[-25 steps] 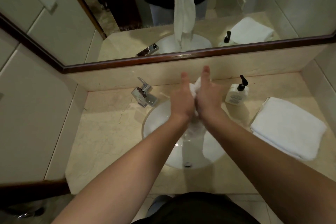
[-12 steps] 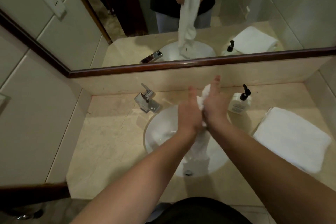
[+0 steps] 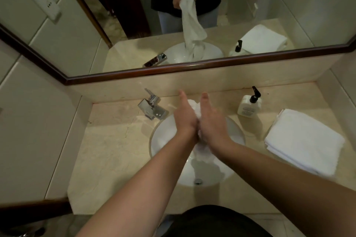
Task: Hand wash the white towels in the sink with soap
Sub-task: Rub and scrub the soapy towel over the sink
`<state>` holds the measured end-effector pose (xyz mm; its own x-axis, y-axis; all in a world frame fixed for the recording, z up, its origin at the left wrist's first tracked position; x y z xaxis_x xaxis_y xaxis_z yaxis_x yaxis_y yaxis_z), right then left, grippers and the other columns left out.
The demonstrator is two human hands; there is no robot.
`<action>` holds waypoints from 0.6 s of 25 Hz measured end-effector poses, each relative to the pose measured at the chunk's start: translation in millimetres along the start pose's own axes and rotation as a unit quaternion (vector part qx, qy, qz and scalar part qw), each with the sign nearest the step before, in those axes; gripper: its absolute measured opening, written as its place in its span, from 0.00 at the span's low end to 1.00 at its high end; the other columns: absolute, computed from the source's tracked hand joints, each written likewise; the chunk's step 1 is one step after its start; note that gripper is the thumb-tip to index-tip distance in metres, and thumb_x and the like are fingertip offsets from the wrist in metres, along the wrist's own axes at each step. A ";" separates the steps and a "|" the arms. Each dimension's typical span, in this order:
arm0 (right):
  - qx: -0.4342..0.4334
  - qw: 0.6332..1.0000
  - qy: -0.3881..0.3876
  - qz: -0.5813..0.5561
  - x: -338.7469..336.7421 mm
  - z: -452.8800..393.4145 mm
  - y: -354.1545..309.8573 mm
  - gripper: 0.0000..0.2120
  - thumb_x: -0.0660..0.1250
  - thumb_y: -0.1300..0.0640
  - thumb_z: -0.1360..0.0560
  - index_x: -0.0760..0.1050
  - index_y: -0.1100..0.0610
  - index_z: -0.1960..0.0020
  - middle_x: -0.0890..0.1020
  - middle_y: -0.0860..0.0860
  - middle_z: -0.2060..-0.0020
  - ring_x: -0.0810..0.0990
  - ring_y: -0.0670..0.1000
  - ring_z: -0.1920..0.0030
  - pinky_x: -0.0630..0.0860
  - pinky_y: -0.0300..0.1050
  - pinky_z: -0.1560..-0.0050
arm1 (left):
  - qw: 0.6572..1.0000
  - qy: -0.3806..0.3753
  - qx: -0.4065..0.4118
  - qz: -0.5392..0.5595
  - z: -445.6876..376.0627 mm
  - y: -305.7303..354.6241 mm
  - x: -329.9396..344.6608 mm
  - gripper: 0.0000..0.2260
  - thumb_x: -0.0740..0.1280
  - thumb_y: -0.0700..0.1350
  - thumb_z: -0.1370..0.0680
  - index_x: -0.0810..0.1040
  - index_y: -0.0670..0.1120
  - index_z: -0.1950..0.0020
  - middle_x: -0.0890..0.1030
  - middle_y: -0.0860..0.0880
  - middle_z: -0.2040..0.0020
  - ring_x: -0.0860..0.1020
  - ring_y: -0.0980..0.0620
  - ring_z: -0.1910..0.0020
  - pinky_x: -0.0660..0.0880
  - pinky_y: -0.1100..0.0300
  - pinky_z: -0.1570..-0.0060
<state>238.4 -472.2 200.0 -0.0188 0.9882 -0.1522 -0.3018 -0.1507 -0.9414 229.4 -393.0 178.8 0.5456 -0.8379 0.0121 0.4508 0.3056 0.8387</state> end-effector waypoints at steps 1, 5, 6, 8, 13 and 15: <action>0.012 1.000 0.015 -0.013 -3.1 -4.5 -4.3 0.29 0.52 0.38 0.18 0.71 0.57 0.68 0.77 0.50 0.73 0.75 0.47 0.73 0.66 0.35 0.75 | 0.999 -0.013 0.026 -0.022 2.4 2.2 0.5 0.28 0.54 0.67 0.20 0.75 0.47 0.65 0.79 0.48 0.66 0.78 0.49 0.62 0.75 0.52 0.55; 0.032 0.999 0.022 -0.036 -0.2 -8.0 -8.5 0.28 0.53 0.37 0.19 0.73 0.55 0.67 0.78 0.50 0.71 0.77 0.47 0.70 0.71 0.36 0.70 | 0.999 -0.004 0.037 -0.017 -1.8 8.6 -2.0 0.29 0.55 0.69 0.21 0.78 0.46 0.64 0.83 0.47 0.63 0.81 0.48 0.59 0.78 0.52 0.54; 0.006 1.000 0.004 -0.008 5.3 -3.1 -6.6 0.29 0.53 0.38 0.19 0.75 0.56 0.66 0.79 0.49 0.71 0.77 0.45 0.71 0.70 0.34 0.71 | 1.000 0.006 0.011 0.008 -5.0 9.4 -4.9 0.29 0.56 0.70 0.22 0.78 0.46 0.63 0.82 0.46 0.63 0.81 0.46 0.59 0.78 0.51 0.53; -0.010 1.000 0.012 0.007 4.9 -7.3 -11.7 0.30 0.53 0.39 0.18 0.75 0.59 0.67 0.77 0.51 0.73 0.74 0.44 0.74 0.68 0.38 0.72 | 1.000 -0.003 0.020 0.003 -4.1 7.5 -4.7 0.29 0.56 0.69 0.22 0.77 0.46 0.65 0.82 0.47 0.66 0.81 0.47 0.61 0.78 0.52 0.55; 0.004 1.000 0.007 0.005 6.5 -7.8 -14.5 0.27 0.52 0.39 0.18 0.73 0.55 0.66 0.77 0.48 0.73 0.75 0.41 0.74 0.69 0.33 0.72 | 1.000 0.022 0.017 -0.007 -3.3 14.5 -3.0 0.29 0.55 0.68 0.20 0.73 0.45 0.66 0.77 0.48 0.69 0.77 0.49 0.65 0.76 0.53 0.58; -0.011 1.000 -0.010 0.000 7.1 -4.0 -13.0 0.28 0.53 0.38 0.18 0.73 0.55 0.68 0.78 0.48 0.73 0.75 0.43 0.74 0.71 0.36 0.70 | 1.000 -0.007 0.005 0.012 -5.4 13.0 -2.7 0.29 0.56 0.70 0.22 0.77 0.45 0.62 0.81 0.46 0.64 0.80 0.47 0.60 0.79 0.50 0.52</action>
<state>245.9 -463.4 209.9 -0.0376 0.9884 -0.1469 -0.2808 -0.1515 -0.9477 237.7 -384.3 186.8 0.5460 -0.8368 0.0404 0.4309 0.3219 0.8430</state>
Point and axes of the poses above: each hand's wrist, its own z-axis away from the middle knuckle, its own x-axis out of the palm, y = z × x, the point moved 4 cm from there along -z, towards the middle knuckle
